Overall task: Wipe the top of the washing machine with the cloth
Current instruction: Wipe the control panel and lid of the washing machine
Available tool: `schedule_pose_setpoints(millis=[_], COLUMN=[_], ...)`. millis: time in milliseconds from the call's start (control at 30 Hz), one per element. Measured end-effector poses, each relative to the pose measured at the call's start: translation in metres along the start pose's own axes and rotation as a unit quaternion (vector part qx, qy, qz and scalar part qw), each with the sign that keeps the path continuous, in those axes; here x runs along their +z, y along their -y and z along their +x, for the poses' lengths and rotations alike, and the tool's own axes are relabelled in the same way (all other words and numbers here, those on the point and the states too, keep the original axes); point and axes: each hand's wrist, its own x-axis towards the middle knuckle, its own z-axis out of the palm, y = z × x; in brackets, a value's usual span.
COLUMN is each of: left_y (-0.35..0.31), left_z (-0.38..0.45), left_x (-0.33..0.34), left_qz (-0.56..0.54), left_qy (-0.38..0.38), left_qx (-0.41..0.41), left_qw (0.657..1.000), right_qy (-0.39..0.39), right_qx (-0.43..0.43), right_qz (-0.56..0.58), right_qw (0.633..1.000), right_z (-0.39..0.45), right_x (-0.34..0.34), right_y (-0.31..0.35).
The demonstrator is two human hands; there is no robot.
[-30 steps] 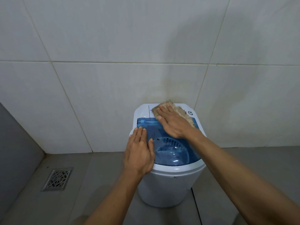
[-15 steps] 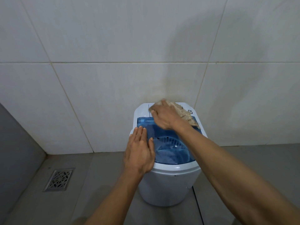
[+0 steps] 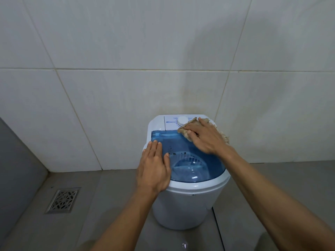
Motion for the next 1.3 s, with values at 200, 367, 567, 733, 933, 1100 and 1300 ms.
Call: schedule_pose_setpoints(millis=[200,367,567,733,933,1100,1300], left_y=[0.002,0.002,0.001,0.005,0.002,-0.002,0.000], left_z=[0.001,0.001,0.001,0.002,0.000,0.000,-0.001], left_x=[0.002,0.003,0.003,0.004,0.000,-0.003,-0.003], left_qz=[0.007,0.009,0.004,0.017,0.023,0.022,0.031], left_qy=[0.003,0.003,-0.002,0.001,0.015,0.022,0.027], left_qx=[0.001,-0.002,0.001,0.015,0.007,0.001,0.006], left_qw=[1.000,1.000,1.000,1.000,1.000,1.000,0.999], right_qy=[0.013,0.048,0.099,0.108,0.072,0.065,0.076], right_qx=[0.018,-0.004,-0.051,-0.100,-0.156,-0.149,-0.126], right_qz=[-0.022,-0.022,-0.009,0.004,0.008,0.009,-0.047], right_qw=[1.000,0.999,0.994,0.989,0.985,0.987,0.988], right_z=[-0.010,-0.029,-0.025,-0.035,-0.070,-0.065,-0.060], right_x=[0.014,0.013,0.009,0.005,0.008,0.003,0.009], right_y=[0.000,0.015,0.053,0.053,0.023,0.020,0.047])
